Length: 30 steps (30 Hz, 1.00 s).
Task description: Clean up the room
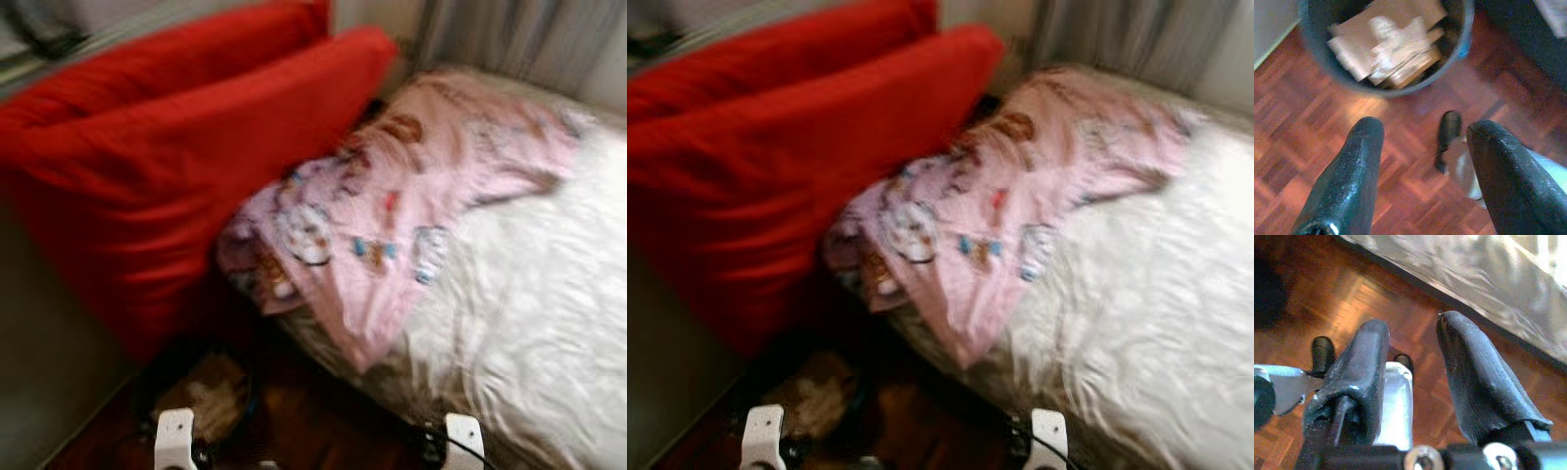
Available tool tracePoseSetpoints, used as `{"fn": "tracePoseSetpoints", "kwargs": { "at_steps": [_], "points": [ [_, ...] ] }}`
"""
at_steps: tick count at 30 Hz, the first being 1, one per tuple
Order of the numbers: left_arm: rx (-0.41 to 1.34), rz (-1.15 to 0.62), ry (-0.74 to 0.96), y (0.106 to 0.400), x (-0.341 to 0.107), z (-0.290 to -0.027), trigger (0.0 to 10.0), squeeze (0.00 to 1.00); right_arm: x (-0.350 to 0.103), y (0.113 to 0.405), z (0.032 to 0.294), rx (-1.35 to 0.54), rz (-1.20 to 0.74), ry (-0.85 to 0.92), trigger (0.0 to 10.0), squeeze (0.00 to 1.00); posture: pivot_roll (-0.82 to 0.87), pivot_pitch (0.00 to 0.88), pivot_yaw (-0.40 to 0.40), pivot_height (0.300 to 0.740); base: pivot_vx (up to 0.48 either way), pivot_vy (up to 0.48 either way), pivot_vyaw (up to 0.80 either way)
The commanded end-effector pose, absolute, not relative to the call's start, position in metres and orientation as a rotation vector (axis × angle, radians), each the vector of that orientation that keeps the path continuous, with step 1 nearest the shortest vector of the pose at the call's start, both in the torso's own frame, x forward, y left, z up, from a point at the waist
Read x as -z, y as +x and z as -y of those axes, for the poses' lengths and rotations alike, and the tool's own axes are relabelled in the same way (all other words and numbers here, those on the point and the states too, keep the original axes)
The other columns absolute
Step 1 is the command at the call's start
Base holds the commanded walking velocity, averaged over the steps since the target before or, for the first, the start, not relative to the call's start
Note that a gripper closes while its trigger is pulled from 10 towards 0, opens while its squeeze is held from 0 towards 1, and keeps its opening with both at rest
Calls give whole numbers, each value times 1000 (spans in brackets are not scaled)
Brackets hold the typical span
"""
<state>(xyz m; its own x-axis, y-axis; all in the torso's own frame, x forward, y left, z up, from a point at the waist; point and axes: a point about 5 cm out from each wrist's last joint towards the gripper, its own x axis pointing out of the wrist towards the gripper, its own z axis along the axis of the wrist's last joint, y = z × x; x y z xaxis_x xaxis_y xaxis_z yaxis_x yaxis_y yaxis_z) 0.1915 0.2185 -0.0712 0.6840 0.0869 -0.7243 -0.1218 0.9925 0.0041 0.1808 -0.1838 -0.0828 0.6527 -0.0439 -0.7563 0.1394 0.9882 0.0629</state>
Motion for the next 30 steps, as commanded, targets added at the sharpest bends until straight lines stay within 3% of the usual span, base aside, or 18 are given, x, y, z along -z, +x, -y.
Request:
{"fn": "tracePoseSetpoints", "kwargs": {
  "at_steps": [1, 5, 23, 30],
  "points": [
    [-117, -854, -54, 181, 77, -216, 10000, 0, 88, 169, 187, 126, -893, 124, 10000, 0, 59, 182, -16, 736, 0, 0, 800],
    [-117, -853, -56, 181, 78, -216, 10000, 0, 89, 168, 187, 129, -893, 126, 10000, 0, 59, 187, -16, 736, 0, 0, 800],
    [-115, -847, -91, 182, 77, -214, 10000, 0, 88, 169, 189, 164, -876, 140, 10000, 0, 60, 200, -22, 736, 0, 0, 0],
    [-116, -848, -88, 182, 78, -214, 10000, 0, 88, 169, 189, 156, -880, 130, 10000, 0, 61, 202, -22, 736, 251, 0, 0]
  ]
}}
